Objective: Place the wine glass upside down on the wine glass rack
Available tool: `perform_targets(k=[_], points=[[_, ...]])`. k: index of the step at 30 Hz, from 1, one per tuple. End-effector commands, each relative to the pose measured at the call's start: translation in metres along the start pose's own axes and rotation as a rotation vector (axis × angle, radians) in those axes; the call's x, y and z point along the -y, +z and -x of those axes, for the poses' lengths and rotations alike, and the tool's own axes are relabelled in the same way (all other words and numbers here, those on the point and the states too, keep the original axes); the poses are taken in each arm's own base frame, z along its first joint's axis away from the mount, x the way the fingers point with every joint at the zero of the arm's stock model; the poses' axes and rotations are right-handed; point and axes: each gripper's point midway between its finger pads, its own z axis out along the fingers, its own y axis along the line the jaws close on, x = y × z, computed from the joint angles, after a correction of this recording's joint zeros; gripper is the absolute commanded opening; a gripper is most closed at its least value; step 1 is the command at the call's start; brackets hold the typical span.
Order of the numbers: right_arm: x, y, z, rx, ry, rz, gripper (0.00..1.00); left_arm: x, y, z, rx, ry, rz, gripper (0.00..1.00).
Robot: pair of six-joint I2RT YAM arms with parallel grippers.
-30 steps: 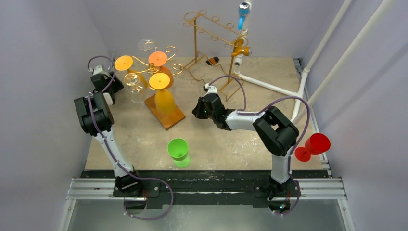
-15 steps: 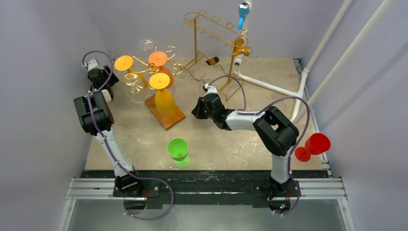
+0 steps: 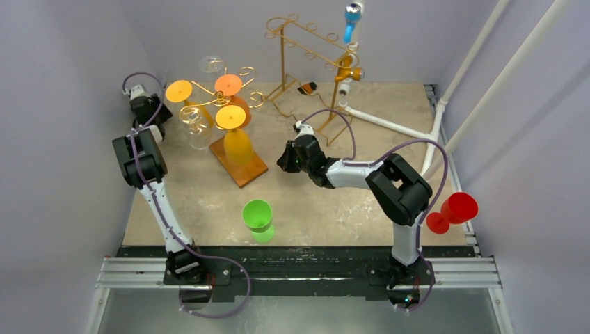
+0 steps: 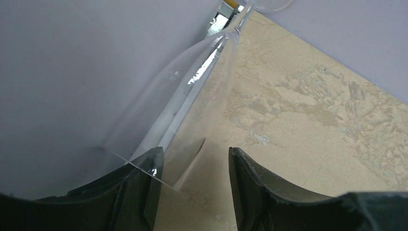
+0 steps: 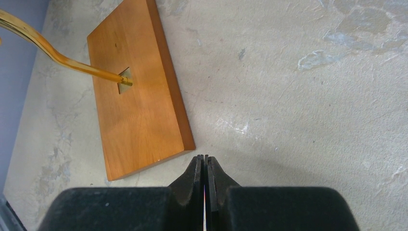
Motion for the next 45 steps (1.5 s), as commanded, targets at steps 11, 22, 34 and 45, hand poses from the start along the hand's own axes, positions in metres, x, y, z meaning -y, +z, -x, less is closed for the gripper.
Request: perform_targets(k=[11, 22, 34, 45], points=[[-0.019, -0.009, 0.023, 0.047, -0.009, 0.036, 0.00, 0.038, 0.007, 0.022, 0.097, -0.044, -0.126, 0.02], [-0.026, -0.016, 0.034, 0.071, -0.010, 0.052, 0.00, 0.069, -0.065, 0.075, 0.218, -0.013, -0.281, 0.00], [-0.034, -0.033, 0.044, 0.111, -0.016, 0.091, 0.00, 0.075, -0.148, 0.169, 0.332, -0.070, -0.378, 0.00], [-0.043, -0.047, 0.047, 0.128, -0.006, 0.140, 0.00, 0.074, -0.175, 0.167, 0.265, 0.011, -0.345, 0.00]])
